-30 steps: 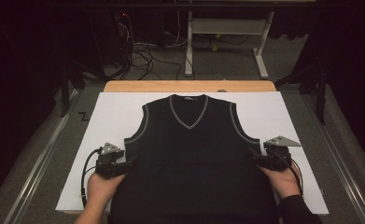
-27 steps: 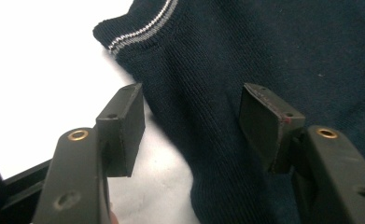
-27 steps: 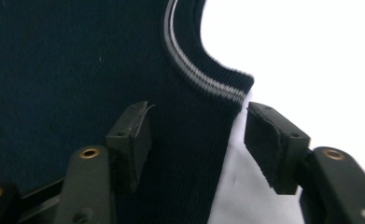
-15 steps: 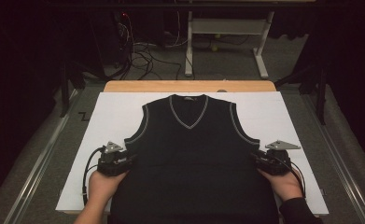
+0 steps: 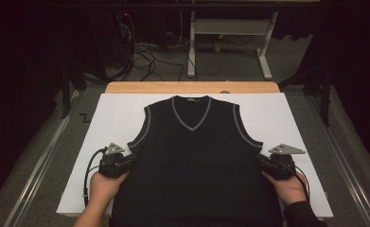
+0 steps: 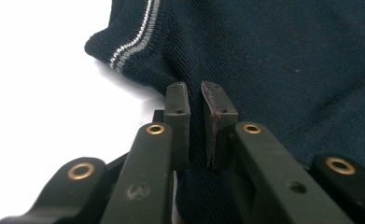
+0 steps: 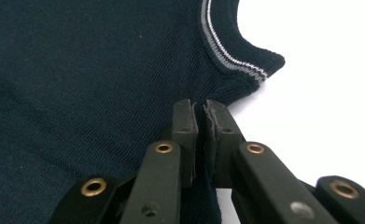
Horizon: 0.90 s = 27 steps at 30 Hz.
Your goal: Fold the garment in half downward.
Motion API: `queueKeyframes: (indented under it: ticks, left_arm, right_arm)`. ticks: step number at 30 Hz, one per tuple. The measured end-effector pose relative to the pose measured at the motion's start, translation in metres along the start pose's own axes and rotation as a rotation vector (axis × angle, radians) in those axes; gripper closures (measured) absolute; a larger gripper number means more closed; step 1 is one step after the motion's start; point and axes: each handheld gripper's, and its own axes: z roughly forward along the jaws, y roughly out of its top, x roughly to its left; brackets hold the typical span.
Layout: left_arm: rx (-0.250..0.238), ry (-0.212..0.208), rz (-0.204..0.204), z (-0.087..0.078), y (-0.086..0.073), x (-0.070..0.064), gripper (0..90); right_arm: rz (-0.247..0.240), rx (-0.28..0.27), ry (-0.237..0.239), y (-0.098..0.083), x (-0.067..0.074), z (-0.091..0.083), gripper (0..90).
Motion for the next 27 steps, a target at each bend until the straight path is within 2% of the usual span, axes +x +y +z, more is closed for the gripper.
queueKeyframes:
  ticks: [3,6,8,11,15,21,27]
  left_arm:
    - [-0.018,-0.014,-0.001,-0.005,0.000,0.000,78.3]
    - [-0.055,-0.044,-0.010,-0.012,-0.001,-0.001,78.4]
    - [-0.066,-0.049,-0.006,-0.017,-0.002,-0.002,78.4]
    - [-0.061,-0.049,0.004,-0.020,-0.003,-0.001,78.3]
    - [-0.052,-0.078,0.009,-0.028,-0.008,0.000,78.4]
    - [-0.036,-0.095,0.051,-0.036,-0.019,-0.007,78.2]
    - [-0.038,-0.110,0.056,-0.045,-0.025,-0.014,78.0]
  right_arm:
    - [-0.011,-0.029,0.001,-0.002,-0.001,-0.007,84.3]
    - [-0.010,-0.037,0.009,-0.004,-0.001,-0.012,84.5]
    - [-0.021,-0.041,0.010,-0.005,0.000,-0.016,84.5]
    - [-0.043,-0.047,0.007,-0.006,0.000,-0.020,84.5]
    - [-0.048,-0.059,0.007,-0.011,-0.001,-0.030,84.5]
    - [-0.066,-0.060,0.014,-0.020,0.002,-0.042,84.5]
    - [-0.075,-0.058,0.018,-0.032,0.007,-0.055,84.4]
